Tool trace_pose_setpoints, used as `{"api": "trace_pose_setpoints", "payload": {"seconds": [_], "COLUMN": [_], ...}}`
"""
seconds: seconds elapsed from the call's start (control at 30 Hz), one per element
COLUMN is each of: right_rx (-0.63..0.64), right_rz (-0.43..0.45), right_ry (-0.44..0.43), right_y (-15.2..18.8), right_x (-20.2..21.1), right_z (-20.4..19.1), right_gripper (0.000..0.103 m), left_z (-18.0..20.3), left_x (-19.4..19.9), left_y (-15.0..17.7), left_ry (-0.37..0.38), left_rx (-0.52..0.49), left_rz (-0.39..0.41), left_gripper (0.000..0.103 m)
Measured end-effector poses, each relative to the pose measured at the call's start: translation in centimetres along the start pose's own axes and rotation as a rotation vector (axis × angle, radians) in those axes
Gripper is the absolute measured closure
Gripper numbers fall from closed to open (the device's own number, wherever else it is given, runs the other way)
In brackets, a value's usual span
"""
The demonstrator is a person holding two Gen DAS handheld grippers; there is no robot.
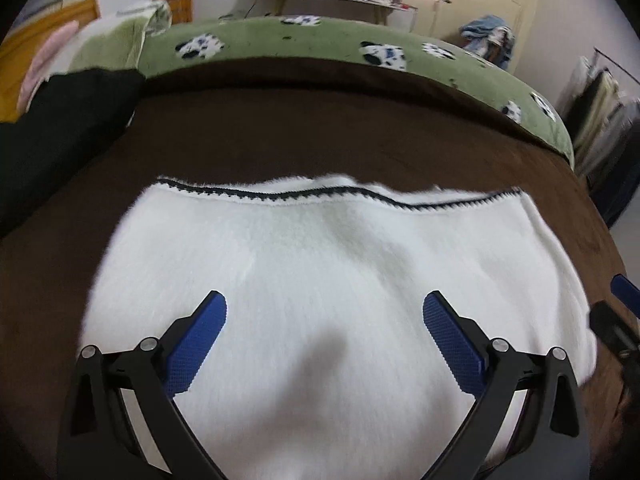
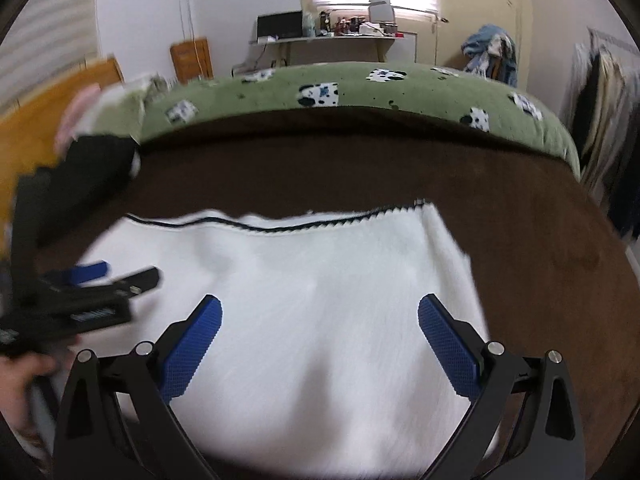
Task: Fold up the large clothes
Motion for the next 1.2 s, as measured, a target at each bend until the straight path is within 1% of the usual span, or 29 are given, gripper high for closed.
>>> {"api": "trace_pose_setpoints", "payload": {"seconds": [0.1,0.2,0.3,0.33,0.43,0.47,0.53,0.63,0.73,0.8,0.83,0.9,0.97,1.07,1.2], "right_rx": [-0.051,-0.104,-0.188,-0.201,-0.23,-0.257,-0.312,-0.413,-0.523,-0.573,-0.582,-0.598,-0.6,-0.602,-0.635], "right_rz": [0.02,0.013,-0.011,-0.022,-0.036,-0.038,-0.04,-0.044,-0.04,-0.042,-0.042,-0.049,-0.045,-0.034,-0.032], "right_ry": [-0.053,-0.082,-0.122,-0.126,-0.121,-0.125,-0.128,-0.144,-0.176,-0.192,-0.199,-0.203,-0.203,-0.21,-0.231], "right_y": [1.8,4.2,6.8,7.7,9.2,9.8,10.9,12.7,14.2,14.7,14.8,15.0,14.7,13.6,11.7], "right_x": [2.2,3.6,3.8,3.6,3.3,3.3,3.3,3.0,2.3,1.5,1.2,0.2,-0.6,-1.7,-4.1], "right_z": [0.3,0.8,1.8,2.1,3.0,3.5,4.5,6.1,7.4,8.0,8.1,8.4,8.6,8.9,9.6], "right_gripper": [0.006,0.006,0.006,0.006,0.006,0.006,0.006,0.006,0.006,0.006,0.006,0.01,0.01,0.01,0.017], "left_z": [0.0,-0.2,-0.2,-0.3,-0.8,-1.1,-1.2,-1.3,-1.3,-1.4,-1.4,-1.3,-1.4,-1.3,-1.3], "left_x": [1.2,1.3,0.7,0.2,-1.1,-1.7,-2.2,-2.4,-2.3,-2.3,-2.3,-2.3,-2.3,-2.3,-2.3], "left_y": [1.4,2.8,3.9,4.3,5.5,6.0,6.7,7.2,7.3,7.4,7.4,7.3,7.3,7.3,7.3], "left_ry": [-0.017,-0.022,-0.042,-0.061,-0.084,-0.092,-0.094,-0.1,-0.105,-0.099,-0.097,-0.091,-0.086,-0.087,-0.087], "left_rx": [-0.026,-0.036,-0.06,-0.071,-0.075,-0.078,-0.102,-0.104,-0.098,-0.09,-0.089,-0.095,-0.095,-0.095,-0.096], "left_rz": [0.012,-0.004,-0.018,-0.022,-0.052,-0.061,-0.036,0.018,0.052,0.065,0.066,0.061,0.057,0.054,0.051], "left_gripper": [0.007,0.007,0.007,0.007,0.006,0.006,0.005,0.005,0.005,0.005,0.005,0.005,0.005,0.005,0.005]}}
Point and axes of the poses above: each gripper's, at about its wrist camera, not at the fingertips, and x roughly against the way its jaws point, z to its right, y to its underside, the point moved 6 cm from there along -x, roughly the way its jaws point, and after that the axes turned 11 degrees about x, right-handed, at the moved point
